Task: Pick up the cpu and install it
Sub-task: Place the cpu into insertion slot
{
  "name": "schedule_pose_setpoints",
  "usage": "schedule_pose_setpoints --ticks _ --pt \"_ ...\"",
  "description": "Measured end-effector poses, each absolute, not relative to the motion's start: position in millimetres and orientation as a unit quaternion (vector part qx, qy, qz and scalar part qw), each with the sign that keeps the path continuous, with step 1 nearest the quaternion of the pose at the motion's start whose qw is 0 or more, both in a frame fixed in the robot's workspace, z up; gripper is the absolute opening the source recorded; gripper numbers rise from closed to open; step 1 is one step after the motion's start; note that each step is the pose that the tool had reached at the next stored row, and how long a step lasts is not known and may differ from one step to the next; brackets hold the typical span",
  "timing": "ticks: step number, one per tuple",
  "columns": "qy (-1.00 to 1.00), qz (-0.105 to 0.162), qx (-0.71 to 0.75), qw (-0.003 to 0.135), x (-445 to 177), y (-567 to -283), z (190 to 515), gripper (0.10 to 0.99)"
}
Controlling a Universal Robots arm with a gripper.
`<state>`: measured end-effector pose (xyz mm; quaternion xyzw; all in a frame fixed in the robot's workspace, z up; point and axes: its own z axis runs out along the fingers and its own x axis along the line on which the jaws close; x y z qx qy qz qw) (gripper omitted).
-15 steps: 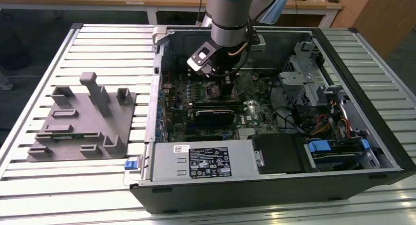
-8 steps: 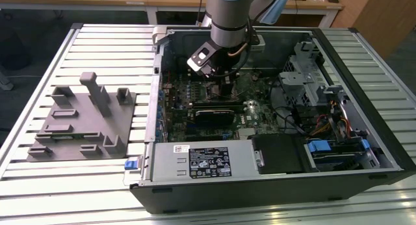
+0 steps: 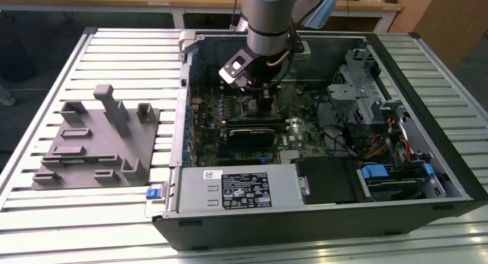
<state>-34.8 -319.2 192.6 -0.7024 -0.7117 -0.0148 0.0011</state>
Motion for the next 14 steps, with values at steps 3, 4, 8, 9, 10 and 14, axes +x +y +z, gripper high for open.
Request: schedule_pose_setpoints --ticks 3,4,8,9,10,14 --pt "-0.712 -0.015 -0.702 0.001 -34.8 -319.3 195.4 0.612" --pt "-0.712 -0.015 -0.702 0.001 -34.8 -319.3 195.3 0.612" --pt "-0.712 -0.015 -0.702 0.001 -34.8 -319.4 194.9 0.612" --pt "-0.712 -0.015 -0.702 0.001 -34.8 -319.4 195.0 0.612" --pt "-0.712 -0.015 -0.702 0.001 -34.8 -319.5 195.4 0.6" --pt "-0.706 -0.015 -0.708 0.001 -34.7 -319.4 195.5 0.533"
